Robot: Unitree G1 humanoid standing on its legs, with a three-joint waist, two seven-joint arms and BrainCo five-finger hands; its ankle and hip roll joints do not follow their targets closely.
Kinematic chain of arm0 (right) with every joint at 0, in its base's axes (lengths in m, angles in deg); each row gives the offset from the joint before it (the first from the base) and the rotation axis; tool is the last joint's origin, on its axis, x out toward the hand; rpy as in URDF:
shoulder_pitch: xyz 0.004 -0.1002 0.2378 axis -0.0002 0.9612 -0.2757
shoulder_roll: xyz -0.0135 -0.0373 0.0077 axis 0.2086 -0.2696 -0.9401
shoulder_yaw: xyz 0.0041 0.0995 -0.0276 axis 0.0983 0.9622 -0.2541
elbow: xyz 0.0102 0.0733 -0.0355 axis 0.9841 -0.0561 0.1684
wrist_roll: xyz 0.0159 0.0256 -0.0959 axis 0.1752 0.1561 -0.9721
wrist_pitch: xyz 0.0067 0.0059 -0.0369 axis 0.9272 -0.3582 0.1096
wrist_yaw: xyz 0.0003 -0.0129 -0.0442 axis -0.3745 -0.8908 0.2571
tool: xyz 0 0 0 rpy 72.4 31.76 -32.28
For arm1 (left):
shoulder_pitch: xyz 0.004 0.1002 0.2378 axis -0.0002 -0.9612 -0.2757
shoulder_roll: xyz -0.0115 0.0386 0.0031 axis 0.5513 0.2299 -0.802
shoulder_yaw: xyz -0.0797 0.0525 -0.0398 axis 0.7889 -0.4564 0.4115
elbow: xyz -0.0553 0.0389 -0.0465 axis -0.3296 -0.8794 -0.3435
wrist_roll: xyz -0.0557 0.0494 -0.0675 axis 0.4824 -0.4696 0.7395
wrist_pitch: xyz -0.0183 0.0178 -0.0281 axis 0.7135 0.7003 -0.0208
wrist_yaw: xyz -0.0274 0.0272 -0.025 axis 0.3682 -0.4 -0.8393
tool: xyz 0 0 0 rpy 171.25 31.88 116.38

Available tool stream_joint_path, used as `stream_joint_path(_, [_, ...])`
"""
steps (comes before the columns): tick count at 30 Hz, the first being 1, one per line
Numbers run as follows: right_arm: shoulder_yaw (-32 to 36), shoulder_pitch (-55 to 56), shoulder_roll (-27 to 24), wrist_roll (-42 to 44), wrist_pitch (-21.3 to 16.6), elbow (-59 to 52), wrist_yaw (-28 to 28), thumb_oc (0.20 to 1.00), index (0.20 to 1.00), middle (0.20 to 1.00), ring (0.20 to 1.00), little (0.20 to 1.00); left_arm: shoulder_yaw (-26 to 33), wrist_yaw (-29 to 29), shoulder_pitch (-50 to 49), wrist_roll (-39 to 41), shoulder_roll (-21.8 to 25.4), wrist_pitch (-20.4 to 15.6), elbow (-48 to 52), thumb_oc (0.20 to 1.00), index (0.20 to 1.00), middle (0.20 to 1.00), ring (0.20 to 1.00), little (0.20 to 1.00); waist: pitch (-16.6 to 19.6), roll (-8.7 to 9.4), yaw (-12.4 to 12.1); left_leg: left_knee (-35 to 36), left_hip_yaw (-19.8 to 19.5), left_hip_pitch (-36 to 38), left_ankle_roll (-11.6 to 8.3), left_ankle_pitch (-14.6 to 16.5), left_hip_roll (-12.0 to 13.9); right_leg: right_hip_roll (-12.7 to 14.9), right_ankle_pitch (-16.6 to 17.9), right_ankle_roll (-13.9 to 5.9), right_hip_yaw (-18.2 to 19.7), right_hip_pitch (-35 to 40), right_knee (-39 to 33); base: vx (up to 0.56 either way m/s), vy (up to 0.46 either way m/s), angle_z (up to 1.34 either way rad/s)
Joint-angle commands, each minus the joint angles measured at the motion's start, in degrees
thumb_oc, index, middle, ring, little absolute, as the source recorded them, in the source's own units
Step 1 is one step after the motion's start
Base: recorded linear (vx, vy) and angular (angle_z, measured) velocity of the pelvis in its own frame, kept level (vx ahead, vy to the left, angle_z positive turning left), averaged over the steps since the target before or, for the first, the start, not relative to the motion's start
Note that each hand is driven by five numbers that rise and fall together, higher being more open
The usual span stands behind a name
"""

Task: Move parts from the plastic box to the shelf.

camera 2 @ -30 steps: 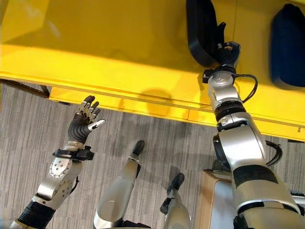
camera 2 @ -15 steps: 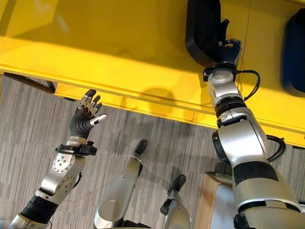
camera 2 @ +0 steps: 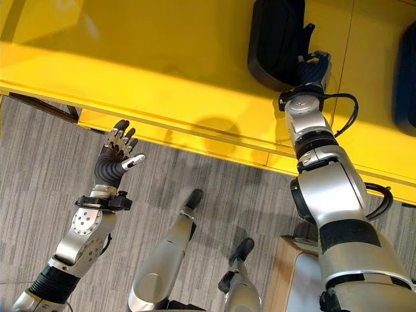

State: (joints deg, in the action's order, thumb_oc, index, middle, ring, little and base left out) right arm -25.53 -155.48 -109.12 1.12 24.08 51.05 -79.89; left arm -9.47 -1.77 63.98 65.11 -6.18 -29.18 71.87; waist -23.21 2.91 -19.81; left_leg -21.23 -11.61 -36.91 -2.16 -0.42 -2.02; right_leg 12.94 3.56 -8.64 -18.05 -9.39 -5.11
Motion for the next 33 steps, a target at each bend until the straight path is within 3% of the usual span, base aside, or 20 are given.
stream_joint_path(1, [-1.15,-3.25,-2.28,2.19,-1.39,-1.62,-0.41,1.000,1.000,1.000,1.000,1.000,-1.01,0.54,-1.32,0.13,2.33,-3.98,5.36,1.000,1.000,1.000,1.000,1.000,2.37,0.50,-1.03,4.65,-0.04,-1.39,-1.66,-0.84,-2.09,1.21,-8.23,-0.73,-1.37,8.45,5.11,0.00,0.000,0.00])
stream_joint_path(17, [-0.31,-1.63,-2.60,0.61,-1.03,-4.70,-2.44,1.000,1.000,1.000,1.000,1.000,-1.41,0.30,-1.30,0.46,3.23,-3.43,4.19,1.000,1.000,1.000,1.000,1.000,3.53,1.13,0.26,4.97,0.50,-0.05,-1.79,-1.28,-1.24,0.45,-8.38,-0.75,-0.48,9.68,4.50,-0.01,0.000,0.00])
stream_joint_path(33, [5.07,4.23,-2.92,-3.80,-2.58,-27.88,-6.44,1.000,1.000,1.000,1.000,1.000,0.28,-1.78,-3.68,1.42,5.23,-2.20,2.57,1.000,1.000,1.000,1.000,1.000,8.26,2.65,3.18,8.31,1.75,5.25,-1.93,-2.78,1.64,-0.11,-7.45,-0.81,0.96,11.71,3.61,-0.01,-0.007,-0.05])
